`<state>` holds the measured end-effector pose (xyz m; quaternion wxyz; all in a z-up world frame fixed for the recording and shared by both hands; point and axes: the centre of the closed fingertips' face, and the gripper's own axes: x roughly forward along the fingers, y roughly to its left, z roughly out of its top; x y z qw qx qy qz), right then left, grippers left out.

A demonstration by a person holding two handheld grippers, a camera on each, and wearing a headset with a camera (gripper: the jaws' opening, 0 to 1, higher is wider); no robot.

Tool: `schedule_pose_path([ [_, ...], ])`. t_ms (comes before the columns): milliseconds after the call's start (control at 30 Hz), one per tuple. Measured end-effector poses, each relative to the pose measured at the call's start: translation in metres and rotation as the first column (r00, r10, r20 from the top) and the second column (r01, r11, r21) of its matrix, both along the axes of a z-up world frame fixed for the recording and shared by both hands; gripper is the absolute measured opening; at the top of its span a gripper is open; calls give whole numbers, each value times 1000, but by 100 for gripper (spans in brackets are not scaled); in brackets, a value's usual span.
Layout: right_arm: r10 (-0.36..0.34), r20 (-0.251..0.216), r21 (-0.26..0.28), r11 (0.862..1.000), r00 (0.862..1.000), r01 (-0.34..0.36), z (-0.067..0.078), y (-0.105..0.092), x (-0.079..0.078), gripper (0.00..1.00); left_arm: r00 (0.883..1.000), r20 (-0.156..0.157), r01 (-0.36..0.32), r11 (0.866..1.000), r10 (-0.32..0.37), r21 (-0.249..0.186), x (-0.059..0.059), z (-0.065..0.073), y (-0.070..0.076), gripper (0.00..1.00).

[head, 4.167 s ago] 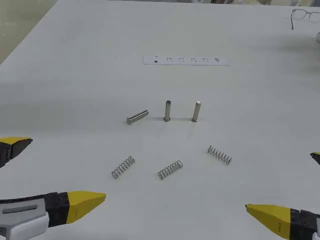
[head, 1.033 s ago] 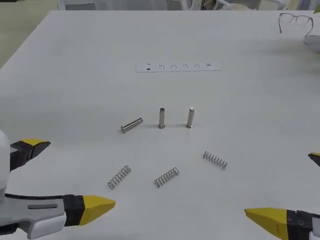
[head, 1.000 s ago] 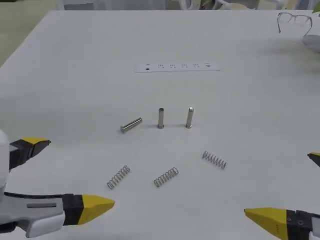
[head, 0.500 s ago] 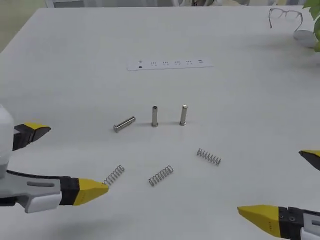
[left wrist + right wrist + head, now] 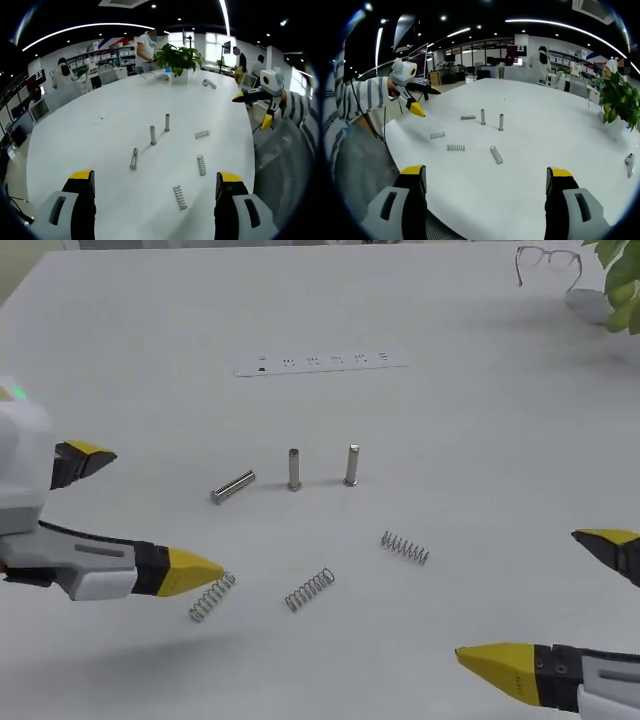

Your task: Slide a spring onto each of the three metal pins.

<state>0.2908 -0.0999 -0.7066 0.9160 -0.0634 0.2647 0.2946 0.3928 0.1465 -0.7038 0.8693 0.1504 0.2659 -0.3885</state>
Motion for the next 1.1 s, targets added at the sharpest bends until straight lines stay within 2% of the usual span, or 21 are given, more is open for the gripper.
schedule_pose_path([
  [167,-1,7,2,1000,1000,1,3,1,3,99,1000,-4,9,1000,-9,-1,14,-4,-4,97],
  [233,0,10,1,1000,1000,0,4,1,4,99,1000,-29,8,999,-9,-36,20,-7,-7,92],
  [267,-2,9,1,1000,1000,2,4,2,5,99,999,-54,-4,998,1,-62,24,-10,-10,91],
  [367,-1,6,-4,1000,1000,1,4,2,5,99,999,-50,12,999,-13,-36,35,-18,-12,91],
  [467,-7,6,-8,1000,1000,7,5,1,7,99,997,-73,16,998,-20,-57,44,-24,-17,92],
  [600,-4,14,-5,1000,1000,4,8,1,8,99,996,-84,27,999,-30,-40,54,-34,-21,91],
  [700,-9,10,-8,1000,1000,9,8,-1,9,99,995,-99,19,998,-26,-67,62,-39,-25,90],
  [767,-11,10,-6,1000,1000,11,8,-1,10,99,993,-115,20,997,-28,-68,66,-44,-26,87],
  [800,-12,10,-5,1000,1000,12,9,-1,10,99,989,-143,21,997,-32,-76,66,-48,-28,86],
  [933,-13,8,-5,1000,1000,13,9,-2,10,99,988,-148,21,995,-34,-92,75,-55,-32,84],
  [1000,-13,6,-7,1000,1000,13,8,-2,10,99,986,-163,13,996,-28,-94,80,-60,-33,82],
  [1100,-12,-4,-14,1000,1000,12,6,-2,10,99,986,-163,13,995,-30,-104,85,-59,-37,78],
])
